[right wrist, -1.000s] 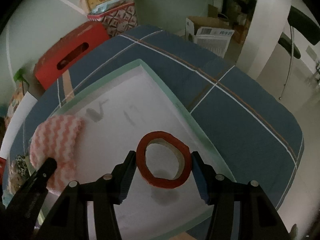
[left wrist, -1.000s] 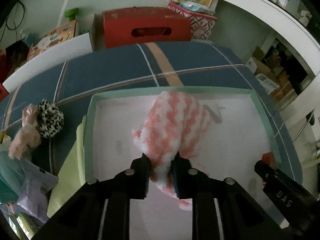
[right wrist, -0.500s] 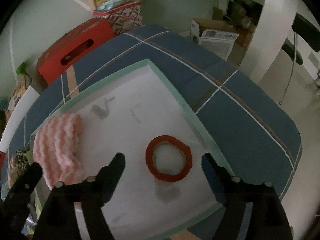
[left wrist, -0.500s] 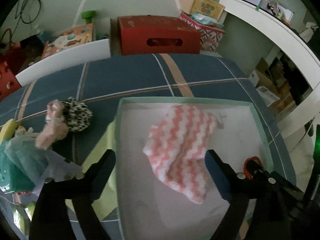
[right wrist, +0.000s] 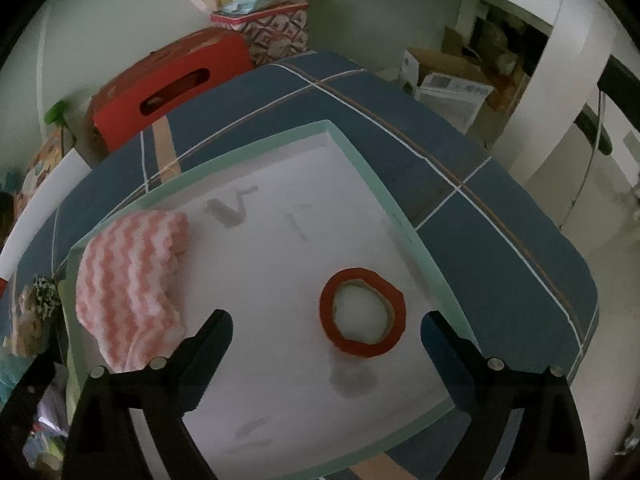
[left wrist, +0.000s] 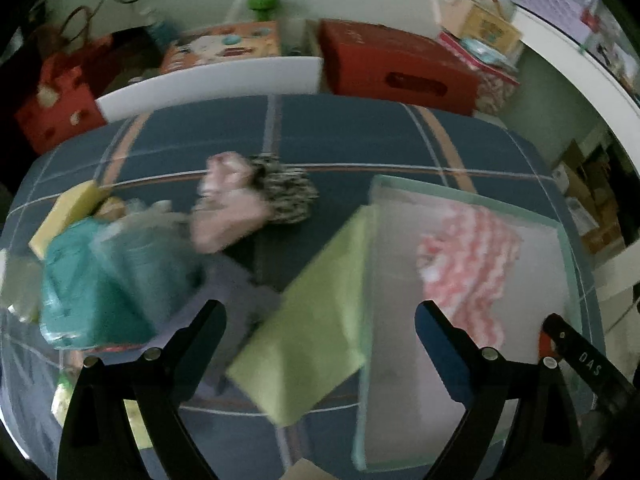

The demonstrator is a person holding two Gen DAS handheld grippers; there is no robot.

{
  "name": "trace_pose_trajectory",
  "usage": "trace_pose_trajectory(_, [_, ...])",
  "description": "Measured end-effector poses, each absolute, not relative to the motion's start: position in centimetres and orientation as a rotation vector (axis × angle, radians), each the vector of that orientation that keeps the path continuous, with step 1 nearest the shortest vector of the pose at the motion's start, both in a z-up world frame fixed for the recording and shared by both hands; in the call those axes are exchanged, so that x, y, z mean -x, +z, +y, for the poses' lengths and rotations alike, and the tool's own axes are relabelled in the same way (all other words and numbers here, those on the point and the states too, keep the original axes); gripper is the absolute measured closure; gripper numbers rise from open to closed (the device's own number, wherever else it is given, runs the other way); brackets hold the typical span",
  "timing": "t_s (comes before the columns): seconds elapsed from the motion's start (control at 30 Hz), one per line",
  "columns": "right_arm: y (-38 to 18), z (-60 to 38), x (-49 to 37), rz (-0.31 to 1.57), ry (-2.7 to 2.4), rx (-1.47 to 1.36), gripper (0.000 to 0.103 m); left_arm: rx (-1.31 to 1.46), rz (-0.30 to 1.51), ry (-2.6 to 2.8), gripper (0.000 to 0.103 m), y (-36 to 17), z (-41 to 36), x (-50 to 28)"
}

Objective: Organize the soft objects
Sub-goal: 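Withdraw both grippers from the tray back toward the pile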

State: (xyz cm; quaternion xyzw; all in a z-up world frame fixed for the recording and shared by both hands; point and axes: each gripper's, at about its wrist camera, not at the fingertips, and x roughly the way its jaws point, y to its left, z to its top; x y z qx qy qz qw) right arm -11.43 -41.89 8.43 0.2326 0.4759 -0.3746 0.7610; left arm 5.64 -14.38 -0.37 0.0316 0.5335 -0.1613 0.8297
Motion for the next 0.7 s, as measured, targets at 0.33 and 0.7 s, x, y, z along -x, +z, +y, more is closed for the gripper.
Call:
trace_pose_trajectory(0.33, [10.2,-39.5,10.0,1.007,-0.772,-0.425,0.006,0.046,1.055,-0.192,0.008,2.7,-4.5,-4.7])
trace_pose_trajectory(0.7, [11.3,-34.9,7.7,0.982,-0.631,-0.380,0.006,0.185,1.069,0.049,0.008,2.3,6.0,-3.8])
